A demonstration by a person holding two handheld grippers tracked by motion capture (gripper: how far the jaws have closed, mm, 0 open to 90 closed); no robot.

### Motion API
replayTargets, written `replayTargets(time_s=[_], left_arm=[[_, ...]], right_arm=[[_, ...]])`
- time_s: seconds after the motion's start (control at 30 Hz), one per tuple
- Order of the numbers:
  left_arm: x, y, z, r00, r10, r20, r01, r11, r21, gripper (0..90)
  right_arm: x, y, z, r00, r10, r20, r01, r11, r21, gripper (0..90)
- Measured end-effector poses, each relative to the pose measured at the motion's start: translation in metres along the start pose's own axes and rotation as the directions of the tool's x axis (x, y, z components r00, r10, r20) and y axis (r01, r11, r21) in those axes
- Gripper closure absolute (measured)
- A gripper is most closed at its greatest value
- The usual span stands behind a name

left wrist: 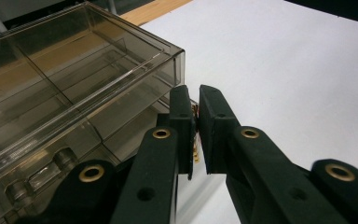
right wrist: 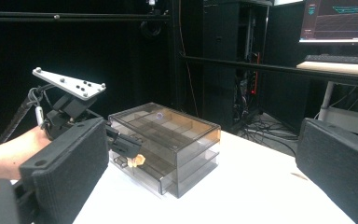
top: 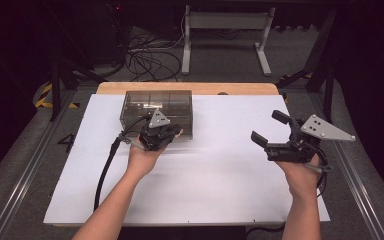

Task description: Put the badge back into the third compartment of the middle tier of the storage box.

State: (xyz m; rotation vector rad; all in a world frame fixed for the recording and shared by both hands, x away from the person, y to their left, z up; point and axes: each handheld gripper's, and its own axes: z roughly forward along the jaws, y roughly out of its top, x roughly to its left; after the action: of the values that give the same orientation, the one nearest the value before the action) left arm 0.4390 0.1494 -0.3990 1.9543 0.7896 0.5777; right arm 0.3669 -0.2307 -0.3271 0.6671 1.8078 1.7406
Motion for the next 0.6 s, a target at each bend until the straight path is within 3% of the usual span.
replayTargets(time_s=[0.6], left_arm=[[0.006, -0.003, 0.018, 0.9987, -0.033, -0.038, 0.033, 0.9994, -0.006, 84.5]], right_arm=[[-0.002, -0.001, -0.002, 1.0000, 0.000, 0.002, 0.000, 1.000, 0.000, 3.1]])
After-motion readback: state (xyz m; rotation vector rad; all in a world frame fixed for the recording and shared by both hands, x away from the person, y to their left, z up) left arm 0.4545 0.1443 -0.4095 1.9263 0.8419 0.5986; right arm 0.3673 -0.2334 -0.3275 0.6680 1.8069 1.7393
